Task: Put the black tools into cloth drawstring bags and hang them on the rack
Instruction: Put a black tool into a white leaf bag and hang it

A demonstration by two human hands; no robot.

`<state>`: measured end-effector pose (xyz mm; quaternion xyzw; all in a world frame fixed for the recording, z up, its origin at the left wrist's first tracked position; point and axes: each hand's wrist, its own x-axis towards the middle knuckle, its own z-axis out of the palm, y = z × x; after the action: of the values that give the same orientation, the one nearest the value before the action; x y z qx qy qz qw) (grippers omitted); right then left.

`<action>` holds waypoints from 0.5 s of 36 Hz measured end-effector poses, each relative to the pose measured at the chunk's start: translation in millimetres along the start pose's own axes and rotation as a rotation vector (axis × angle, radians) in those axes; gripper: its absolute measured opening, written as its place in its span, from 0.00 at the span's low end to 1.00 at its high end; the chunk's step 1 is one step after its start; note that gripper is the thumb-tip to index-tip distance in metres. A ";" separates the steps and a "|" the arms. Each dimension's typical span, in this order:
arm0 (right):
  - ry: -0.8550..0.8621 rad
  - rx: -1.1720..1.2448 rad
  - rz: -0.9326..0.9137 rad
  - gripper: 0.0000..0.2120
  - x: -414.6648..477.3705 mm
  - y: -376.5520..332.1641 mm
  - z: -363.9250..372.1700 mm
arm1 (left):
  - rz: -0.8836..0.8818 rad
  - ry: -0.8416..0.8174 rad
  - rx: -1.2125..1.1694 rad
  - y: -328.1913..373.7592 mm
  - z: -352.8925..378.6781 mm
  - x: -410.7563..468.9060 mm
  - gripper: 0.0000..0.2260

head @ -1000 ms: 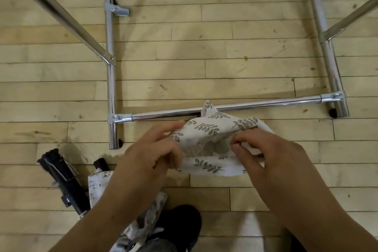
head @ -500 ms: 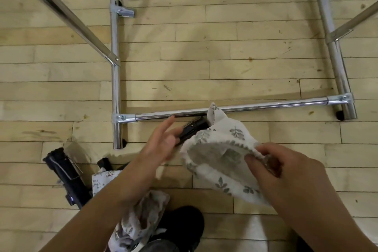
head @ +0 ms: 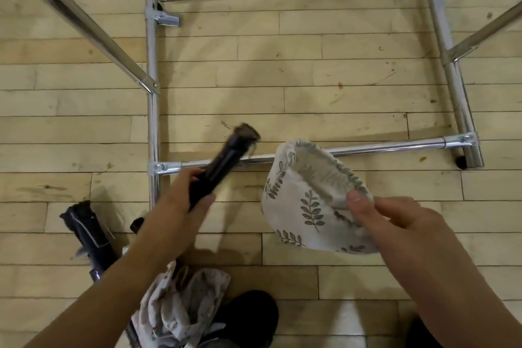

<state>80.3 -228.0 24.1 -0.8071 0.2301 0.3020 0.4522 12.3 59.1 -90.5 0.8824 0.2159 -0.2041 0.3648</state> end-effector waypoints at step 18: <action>-0.082 0.071 -0.172 0.11 2.0 -6.3 13.2 | 0.288 0.336 -0.631 105.9 -85.2 -22.6 0.26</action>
<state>82.1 -213.6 21.0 -0.7944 0.1519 0.2863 0.5138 67.0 48.3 35.5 0.7691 0.1987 0.0735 0.6030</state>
